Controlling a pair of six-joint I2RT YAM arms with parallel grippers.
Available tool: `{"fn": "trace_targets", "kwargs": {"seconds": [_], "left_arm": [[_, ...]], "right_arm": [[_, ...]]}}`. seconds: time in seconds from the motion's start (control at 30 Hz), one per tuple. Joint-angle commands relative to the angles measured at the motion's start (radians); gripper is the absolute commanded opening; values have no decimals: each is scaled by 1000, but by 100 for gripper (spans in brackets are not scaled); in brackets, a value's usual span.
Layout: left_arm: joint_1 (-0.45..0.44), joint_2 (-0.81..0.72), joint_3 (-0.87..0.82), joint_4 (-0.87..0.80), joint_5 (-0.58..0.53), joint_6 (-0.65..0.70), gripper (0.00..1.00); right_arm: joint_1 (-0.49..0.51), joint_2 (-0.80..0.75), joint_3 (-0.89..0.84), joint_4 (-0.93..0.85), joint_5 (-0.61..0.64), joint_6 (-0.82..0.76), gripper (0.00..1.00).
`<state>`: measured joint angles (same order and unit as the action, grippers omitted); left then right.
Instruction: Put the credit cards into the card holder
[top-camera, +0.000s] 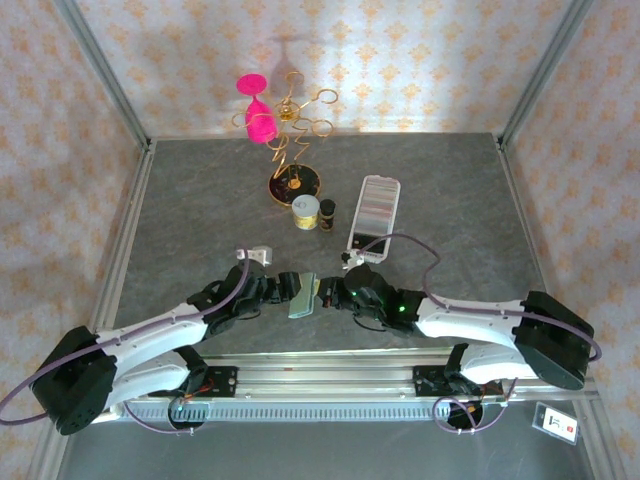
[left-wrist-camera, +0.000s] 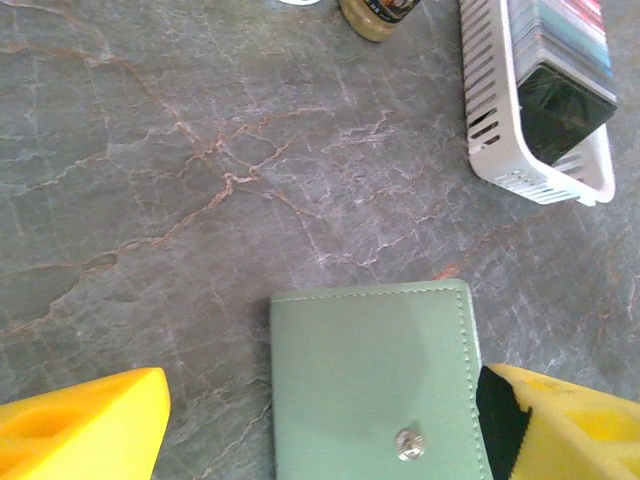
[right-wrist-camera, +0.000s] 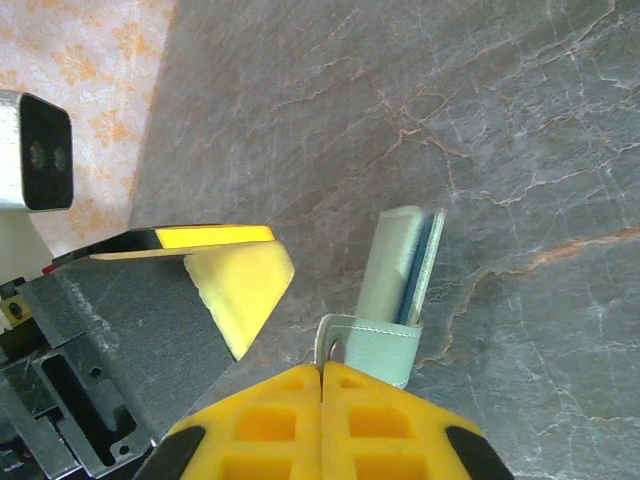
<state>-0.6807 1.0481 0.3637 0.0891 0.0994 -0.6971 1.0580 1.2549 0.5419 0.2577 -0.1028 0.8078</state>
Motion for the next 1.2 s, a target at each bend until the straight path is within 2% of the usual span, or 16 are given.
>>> {"fn": "trace_targets", "kwargs": {"seconds": [0.0,0.1,0.17,0.33,0.47,0.77,0.87,1.07,1.1,1.17], "left_arm": [[-5,-24,35,-58,-43,10,83],[-5,-20,44,-24,59,-3,85],[-12,5,73,-56,79,-5,86],[-37,71,101,-72,76,0,88],[-49,120,108,-68,75,-1,86],[-56,121,95,-66,57,-7,89],[-54,119,83,-53,58,-12,86],[-56,117,74,-63,30,-10,72],[-55,117,75,-67,30,-7,72],[-56,115,82,-72,42,-4,81]], "right_arm": [[3,-36,-10,-8,33,0,0],[3,-41,-13,-8,29,2,0],[3,-47,-18,5,23,4,0],[3,-59,-24,23,14,5,0],[3,-67,-27,31,10,7,0],[2,-68,-50,66,-8,15,0],[3,-68,-51,60,2,16,0],[3,-68,-53,42,17,18,0],[3,-68,-54,36,18,18,0],[3,-68,-54,36,14,16,0]]}}
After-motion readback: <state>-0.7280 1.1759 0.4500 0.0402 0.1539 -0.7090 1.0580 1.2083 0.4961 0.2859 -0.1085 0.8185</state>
